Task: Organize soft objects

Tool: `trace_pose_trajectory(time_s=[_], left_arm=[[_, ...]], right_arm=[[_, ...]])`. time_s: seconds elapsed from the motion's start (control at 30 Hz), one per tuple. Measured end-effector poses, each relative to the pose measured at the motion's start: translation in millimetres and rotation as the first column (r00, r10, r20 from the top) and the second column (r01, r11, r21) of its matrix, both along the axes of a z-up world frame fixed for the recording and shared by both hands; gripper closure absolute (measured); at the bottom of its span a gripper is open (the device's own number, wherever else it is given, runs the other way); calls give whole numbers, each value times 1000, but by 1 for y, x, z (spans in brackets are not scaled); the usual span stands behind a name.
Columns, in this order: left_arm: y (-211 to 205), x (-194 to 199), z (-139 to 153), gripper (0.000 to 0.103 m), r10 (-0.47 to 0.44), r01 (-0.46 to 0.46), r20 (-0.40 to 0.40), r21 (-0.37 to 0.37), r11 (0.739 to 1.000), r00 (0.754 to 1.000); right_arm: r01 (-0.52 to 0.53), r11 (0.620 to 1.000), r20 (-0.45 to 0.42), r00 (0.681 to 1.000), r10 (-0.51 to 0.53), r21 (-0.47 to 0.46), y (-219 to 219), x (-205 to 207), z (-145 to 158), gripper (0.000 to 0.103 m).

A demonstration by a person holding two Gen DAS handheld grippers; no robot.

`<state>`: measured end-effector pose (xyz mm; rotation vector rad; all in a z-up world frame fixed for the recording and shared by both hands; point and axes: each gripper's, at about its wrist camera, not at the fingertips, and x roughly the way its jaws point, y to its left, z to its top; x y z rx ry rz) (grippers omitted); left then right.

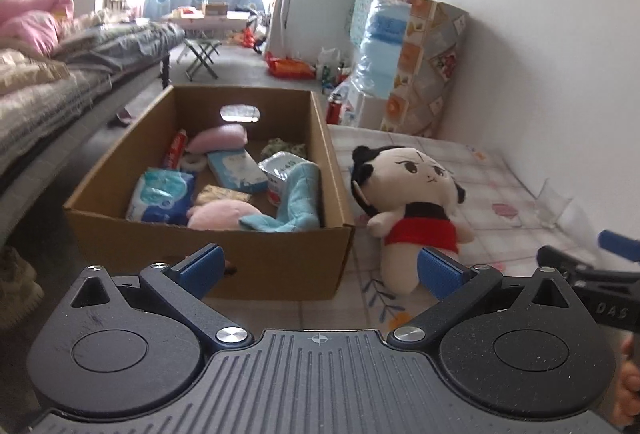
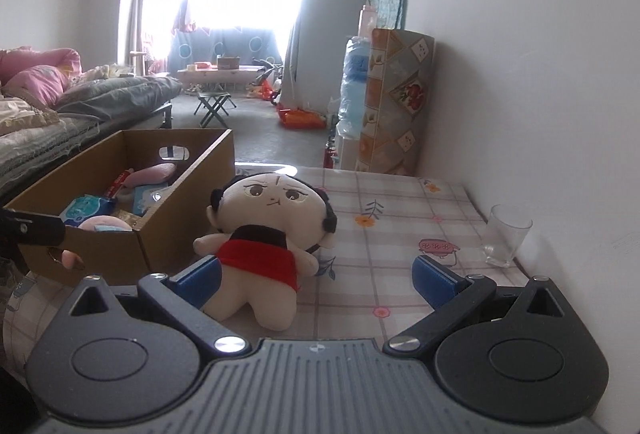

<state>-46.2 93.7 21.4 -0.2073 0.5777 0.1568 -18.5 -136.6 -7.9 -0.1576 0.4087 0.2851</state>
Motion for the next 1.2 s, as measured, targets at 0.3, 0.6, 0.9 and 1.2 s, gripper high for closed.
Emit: trace_pose_trajectory(time_s=[0.3, 0.6, 0.9, 1.2], left_arm=[[-12, 0, 0, 0, 97, -97, 4, 122, 988, 995], [-22, 6, -7, 0, 35, -29, -28, 185, 982, 999], [-20, 12, -10, 0, -7, 17, -80, 125, 992, 997], [-28, 18, -12, 0, -20, 34, -115, 121, 992, 993]], right_arm=[[86, 996, 28, 996, -85, -16, 1, 2, 4, 0], [97, 995, -30, 995, -98, -19, 0, 4, 5, 0], [74, 997, -108, 991, -74, -1, 2, 2, 3, 0], [64, 998, -164, 985, -58, 29, 11, 0, -1, 0]])
